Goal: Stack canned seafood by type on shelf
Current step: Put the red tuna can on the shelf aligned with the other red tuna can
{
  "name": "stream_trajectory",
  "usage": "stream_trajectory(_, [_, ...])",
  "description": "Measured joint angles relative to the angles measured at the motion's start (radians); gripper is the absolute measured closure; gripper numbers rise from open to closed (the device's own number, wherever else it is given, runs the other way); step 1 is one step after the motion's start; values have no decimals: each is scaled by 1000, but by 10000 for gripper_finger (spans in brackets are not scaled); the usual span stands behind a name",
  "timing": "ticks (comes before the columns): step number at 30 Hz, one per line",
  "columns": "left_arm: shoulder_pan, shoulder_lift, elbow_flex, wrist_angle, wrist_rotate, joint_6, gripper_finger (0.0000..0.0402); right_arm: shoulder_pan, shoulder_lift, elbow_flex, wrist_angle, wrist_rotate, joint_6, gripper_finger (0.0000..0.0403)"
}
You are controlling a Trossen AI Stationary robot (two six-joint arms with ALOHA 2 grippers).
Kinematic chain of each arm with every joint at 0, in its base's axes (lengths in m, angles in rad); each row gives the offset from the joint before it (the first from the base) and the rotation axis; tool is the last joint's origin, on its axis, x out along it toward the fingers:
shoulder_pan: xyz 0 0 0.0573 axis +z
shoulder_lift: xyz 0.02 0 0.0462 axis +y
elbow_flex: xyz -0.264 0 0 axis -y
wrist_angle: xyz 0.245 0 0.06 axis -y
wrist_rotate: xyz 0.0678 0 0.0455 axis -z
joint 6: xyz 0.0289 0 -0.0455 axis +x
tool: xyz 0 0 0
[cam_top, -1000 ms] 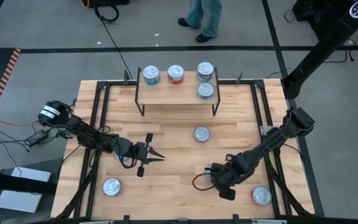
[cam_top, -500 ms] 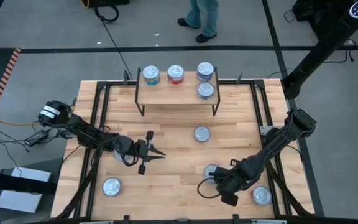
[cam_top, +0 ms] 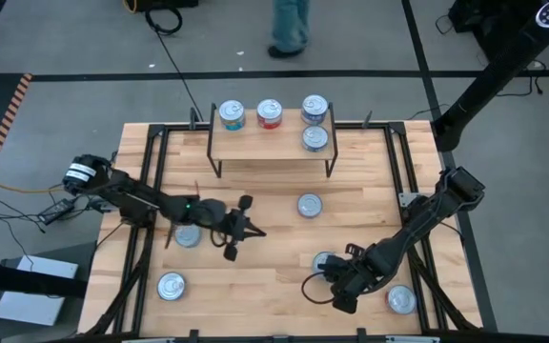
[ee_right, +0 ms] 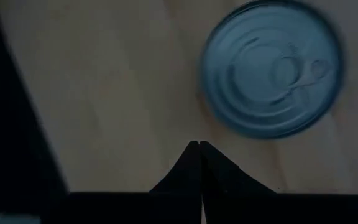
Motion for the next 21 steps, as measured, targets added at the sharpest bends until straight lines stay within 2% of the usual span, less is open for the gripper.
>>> stream_trajectory(5, [58, 88, 109, -68, 42, 64, 399, -1, 0, -25, 11, 33, -2, 402])
stream_trajectory(10, [111, 240, 265, -148, 75, 151, 400, -34, -1, -35, -4, 85, -102, 402])
stream_trajectory(16, [170, 426, 498, -300, 74, 199, 401, -93, -49, -35, -6, 118, -238, 402])
stream_trajectory(21, [210, 516, 610, -336, 24, 208, 401, -94, -103, -35, -43, 192, -277, 403])
